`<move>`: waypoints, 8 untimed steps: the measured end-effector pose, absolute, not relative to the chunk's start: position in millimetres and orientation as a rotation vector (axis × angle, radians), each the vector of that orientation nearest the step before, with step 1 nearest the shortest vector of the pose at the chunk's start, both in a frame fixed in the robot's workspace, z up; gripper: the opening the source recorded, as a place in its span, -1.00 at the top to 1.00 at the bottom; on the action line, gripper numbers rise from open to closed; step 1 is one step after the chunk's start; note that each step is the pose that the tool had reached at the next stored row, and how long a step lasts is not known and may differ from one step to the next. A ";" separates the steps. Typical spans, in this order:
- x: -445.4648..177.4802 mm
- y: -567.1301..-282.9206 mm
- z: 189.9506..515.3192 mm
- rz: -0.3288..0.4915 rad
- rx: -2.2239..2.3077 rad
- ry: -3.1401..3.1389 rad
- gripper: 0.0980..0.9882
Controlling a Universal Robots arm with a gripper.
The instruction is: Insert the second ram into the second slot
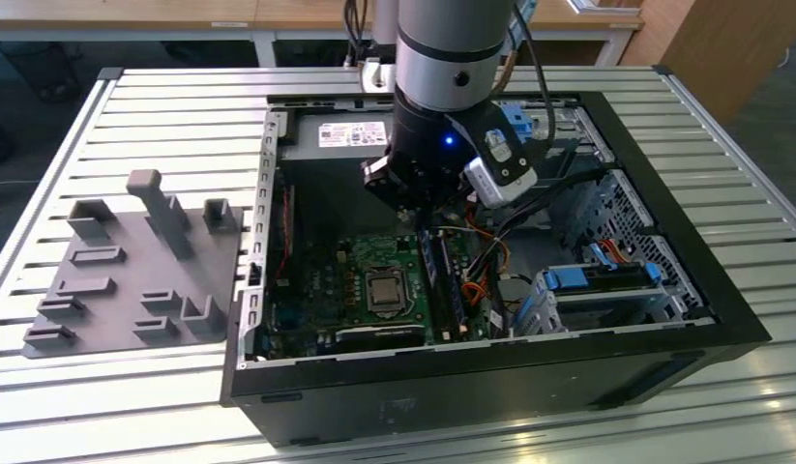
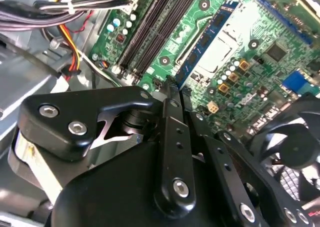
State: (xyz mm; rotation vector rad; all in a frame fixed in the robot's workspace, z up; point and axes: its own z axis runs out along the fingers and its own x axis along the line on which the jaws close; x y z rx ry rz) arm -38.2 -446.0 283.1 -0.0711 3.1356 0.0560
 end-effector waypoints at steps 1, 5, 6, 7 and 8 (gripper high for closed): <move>-37.4 -445.9 281.5 0.056 -0.068 3.136 0.91; -33.6 -446.0 278.7 0.054 -0.057 3.136 0.91; -33.2 -446.3 278.1 0.054 -0.054 3.136 0.91; -33.2 -446.6 277.0 0.054 -0.050 3.136 0.91; -33.2 -446.7 275.4 0.054 -0.038 3.135 0.91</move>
